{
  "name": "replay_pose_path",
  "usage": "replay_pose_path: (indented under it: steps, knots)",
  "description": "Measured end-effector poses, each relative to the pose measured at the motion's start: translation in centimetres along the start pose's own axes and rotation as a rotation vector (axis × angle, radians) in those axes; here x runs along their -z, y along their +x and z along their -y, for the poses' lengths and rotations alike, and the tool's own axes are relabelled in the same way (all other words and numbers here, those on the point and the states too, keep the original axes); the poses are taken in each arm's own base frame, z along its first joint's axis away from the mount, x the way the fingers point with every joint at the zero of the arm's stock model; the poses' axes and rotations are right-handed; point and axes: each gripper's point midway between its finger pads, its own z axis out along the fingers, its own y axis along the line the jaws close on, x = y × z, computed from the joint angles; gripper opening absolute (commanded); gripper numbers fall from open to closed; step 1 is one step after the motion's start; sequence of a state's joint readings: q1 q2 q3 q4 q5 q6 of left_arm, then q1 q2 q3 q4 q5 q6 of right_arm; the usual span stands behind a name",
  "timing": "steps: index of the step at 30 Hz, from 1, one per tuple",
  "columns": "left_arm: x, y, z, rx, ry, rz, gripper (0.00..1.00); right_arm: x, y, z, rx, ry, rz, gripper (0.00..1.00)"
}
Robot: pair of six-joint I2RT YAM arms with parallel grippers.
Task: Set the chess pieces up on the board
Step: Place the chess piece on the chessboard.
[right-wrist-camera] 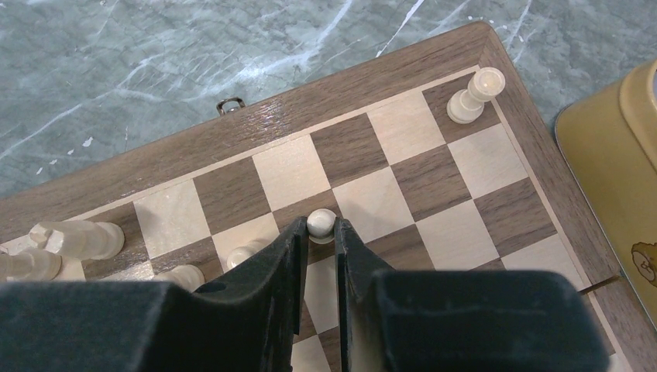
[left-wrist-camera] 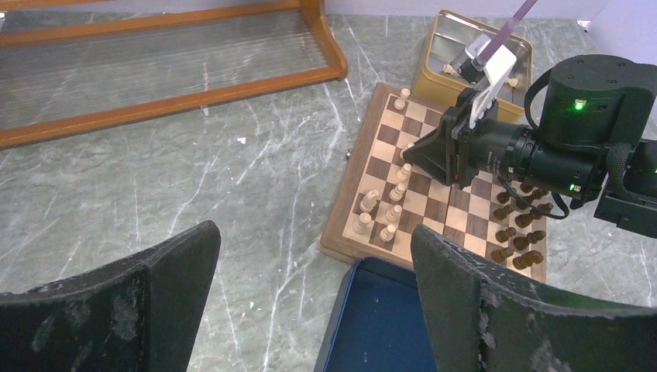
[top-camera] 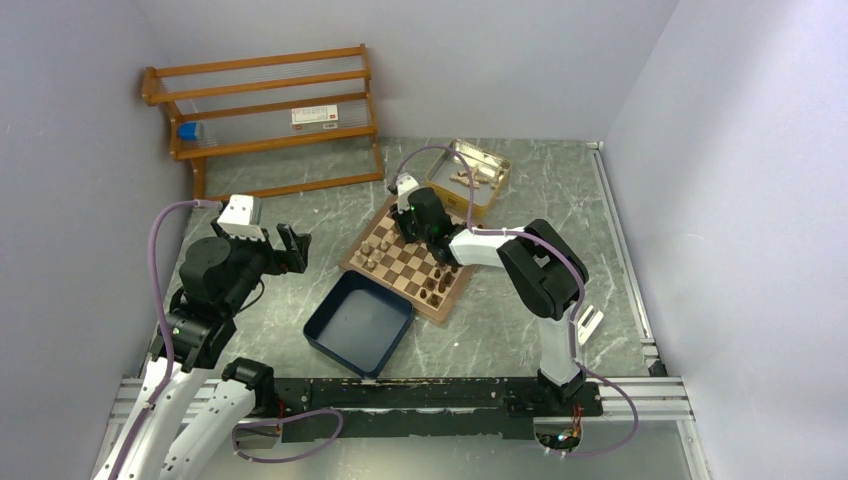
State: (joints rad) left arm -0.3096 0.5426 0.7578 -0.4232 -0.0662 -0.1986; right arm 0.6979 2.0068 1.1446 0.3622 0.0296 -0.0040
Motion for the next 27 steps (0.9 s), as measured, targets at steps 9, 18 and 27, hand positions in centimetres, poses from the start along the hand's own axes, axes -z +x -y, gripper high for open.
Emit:
replay_pose_path:
  steps: [9,18,27]
  knots:
    - [0.01,-0.01,0.0,0.0,0.0,0.0,0.98,0.01,-0.01,-0.11,0.0,-0.007,-0.005,0.22]
    - [0.01,-0.01,0.0,0.0,0.0,0.0,0.98,0.01,-0.01,-0.13,0.0,-0.008,-0.006,0.21]
    - [0.01,-0.01,0.0,0.0,0.0,0.0,0.97,0.01,0.01,-0.15,0.0,-0.009,-0.008,0.21]
